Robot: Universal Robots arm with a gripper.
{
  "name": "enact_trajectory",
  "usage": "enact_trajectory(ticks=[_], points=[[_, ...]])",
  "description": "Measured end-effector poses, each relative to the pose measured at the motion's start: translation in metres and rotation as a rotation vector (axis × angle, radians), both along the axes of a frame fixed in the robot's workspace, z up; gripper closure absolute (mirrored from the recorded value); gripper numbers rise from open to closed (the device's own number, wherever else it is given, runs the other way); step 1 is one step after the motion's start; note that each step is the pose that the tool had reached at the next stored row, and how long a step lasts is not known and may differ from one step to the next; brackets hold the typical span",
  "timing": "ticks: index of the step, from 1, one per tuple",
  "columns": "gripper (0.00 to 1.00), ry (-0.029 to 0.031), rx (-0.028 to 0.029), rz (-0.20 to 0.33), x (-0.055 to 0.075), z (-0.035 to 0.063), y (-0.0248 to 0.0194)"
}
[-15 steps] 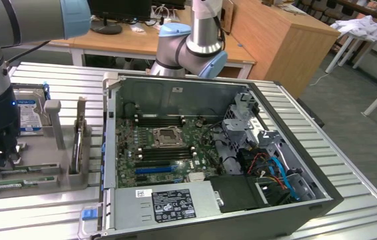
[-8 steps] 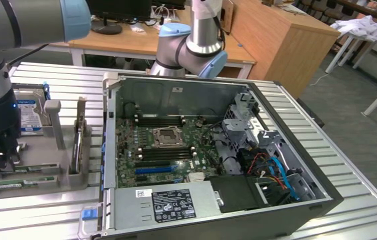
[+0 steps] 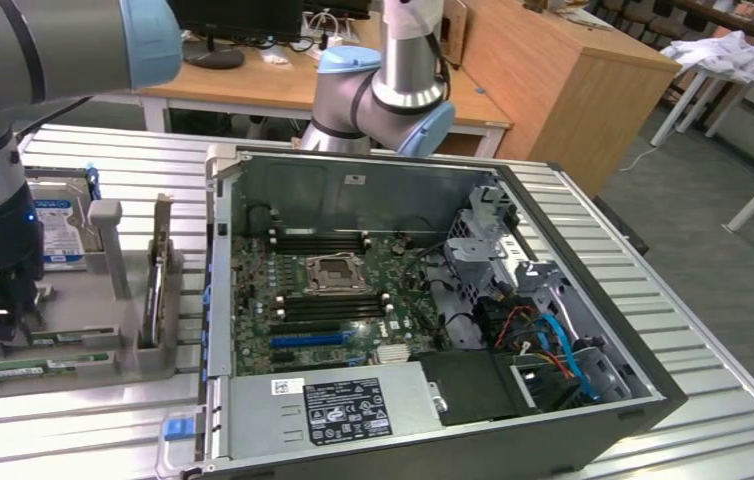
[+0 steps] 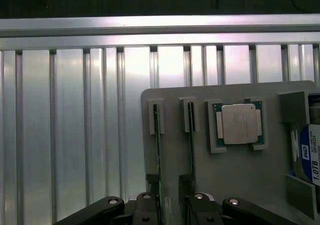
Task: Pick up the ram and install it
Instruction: 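Pick up the ram and move it above insertion slot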
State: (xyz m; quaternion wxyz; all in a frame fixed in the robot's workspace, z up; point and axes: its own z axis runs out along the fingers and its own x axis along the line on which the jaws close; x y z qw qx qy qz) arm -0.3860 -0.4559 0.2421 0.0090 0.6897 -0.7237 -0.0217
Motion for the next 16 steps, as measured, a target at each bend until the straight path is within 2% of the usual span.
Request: enact_trajectory(ticks=[16], points=[[0.70,0.0000,0.0000,0.000,0.000,-0.0120,-0.0001]])
